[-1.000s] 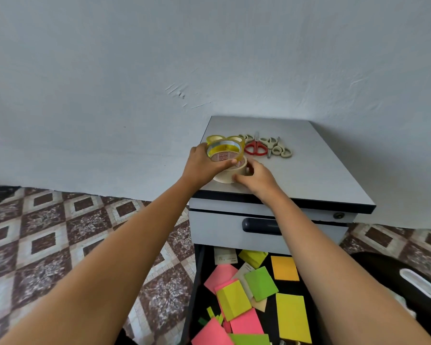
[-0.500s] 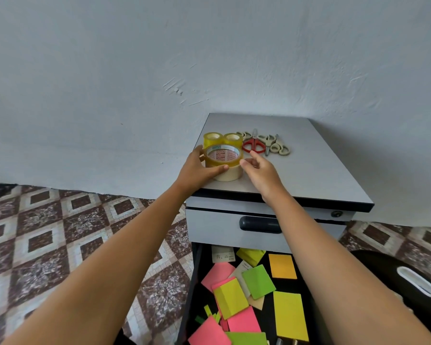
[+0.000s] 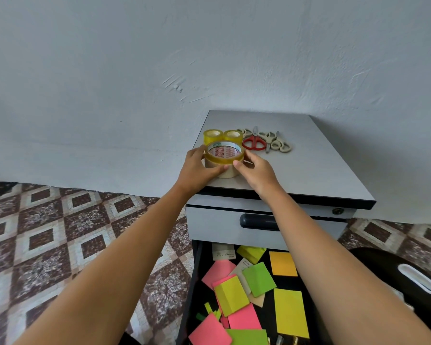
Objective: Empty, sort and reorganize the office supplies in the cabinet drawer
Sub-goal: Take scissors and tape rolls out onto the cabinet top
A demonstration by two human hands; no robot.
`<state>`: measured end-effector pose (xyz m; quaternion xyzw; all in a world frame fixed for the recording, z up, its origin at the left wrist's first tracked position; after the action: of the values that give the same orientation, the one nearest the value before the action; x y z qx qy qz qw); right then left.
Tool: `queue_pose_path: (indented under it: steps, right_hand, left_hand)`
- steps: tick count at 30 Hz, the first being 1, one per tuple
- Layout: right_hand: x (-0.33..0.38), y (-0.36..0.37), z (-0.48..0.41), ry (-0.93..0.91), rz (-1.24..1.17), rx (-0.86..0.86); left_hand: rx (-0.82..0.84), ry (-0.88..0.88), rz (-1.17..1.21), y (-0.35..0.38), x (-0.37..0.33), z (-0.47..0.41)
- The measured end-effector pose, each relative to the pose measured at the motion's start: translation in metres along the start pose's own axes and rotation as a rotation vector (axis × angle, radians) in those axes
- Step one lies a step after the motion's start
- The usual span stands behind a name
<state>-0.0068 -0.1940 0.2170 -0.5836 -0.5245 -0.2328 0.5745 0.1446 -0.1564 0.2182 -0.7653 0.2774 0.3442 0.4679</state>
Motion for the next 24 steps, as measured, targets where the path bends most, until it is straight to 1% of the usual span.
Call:
queue_pose_path:
  steps: [5,15,21,24]
  right_hand:
    - [0.0,0.0,-0.001,-0.004,0.0,0.002]
    - [-0.003,0.006,-0.006,0.021,0.229,-0.035]
    - [-0.006,0.008,-0.007,0.019,0.175,-0.035]
    - [-0.008,0.003,-0.004,0.043,0.114,-0.062]
  left_hand:
    - [-0.016,-0.019,-0.026,-0.002,0.007,-0.002]
    - [-0.031,-0.041,0.01,-0.005,0.017,-0.006]
    - [-0.033,-0.068,0.006,-0.005,0.016,-0.005]
    - [-0.079,-0.103,0.033,-0.01,0.01,0.006]
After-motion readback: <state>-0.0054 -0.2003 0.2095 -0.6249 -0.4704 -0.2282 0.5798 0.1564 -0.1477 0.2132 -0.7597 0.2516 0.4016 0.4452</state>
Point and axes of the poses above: each hand's wrist, its own z-axis away from the middle knuckle, its own y-axis out of the palm, x = y × z, the point moved 10 cm from there along -z, towards the middle knuckle
